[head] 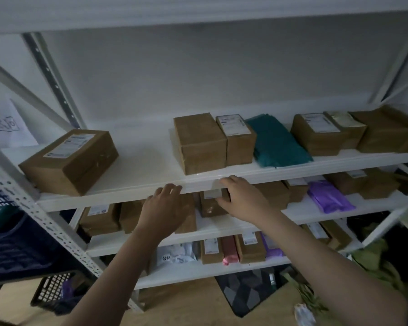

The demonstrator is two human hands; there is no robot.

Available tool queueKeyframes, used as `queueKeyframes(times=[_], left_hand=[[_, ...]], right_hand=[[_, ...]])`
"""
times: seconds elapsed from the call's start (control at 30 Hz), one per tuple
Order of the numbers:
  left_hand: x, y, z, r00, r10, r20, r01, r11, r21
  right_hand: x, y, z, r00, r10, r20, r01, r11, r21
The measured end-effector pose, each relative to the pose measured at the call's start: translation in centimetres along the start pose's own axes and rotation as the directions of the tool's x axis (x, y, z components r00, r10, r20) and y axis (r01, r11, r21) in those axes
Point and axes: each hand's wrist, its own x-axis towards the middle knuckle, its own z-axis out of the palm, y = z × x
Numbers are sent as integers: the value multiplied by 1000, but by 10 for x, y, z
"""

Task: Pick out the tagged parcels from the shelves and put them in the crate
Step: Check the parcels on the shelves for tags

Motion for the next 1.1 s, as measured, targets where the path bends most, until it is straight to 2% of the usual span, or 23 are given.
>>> queueKeyframes(times=[0.3,0.53,0.77,1.1], left_hand=[[46,3,12,998,-41,-47,43,998,42],[55,11,13,996,-77,-54,85,984,156],[56,13,12,990,-127,-60,134,982,133],[75,7,4,990,-111,-86,123,982,146]], right_hand=[[33,38,-15,997,-6,-73,9,999,45],[51,48,-16,998,-57,-12,58,997,56],[64,59,-8,996,-86,-30,87,996,27],[76,60,-12,999,-40,-33,41,998,56]])
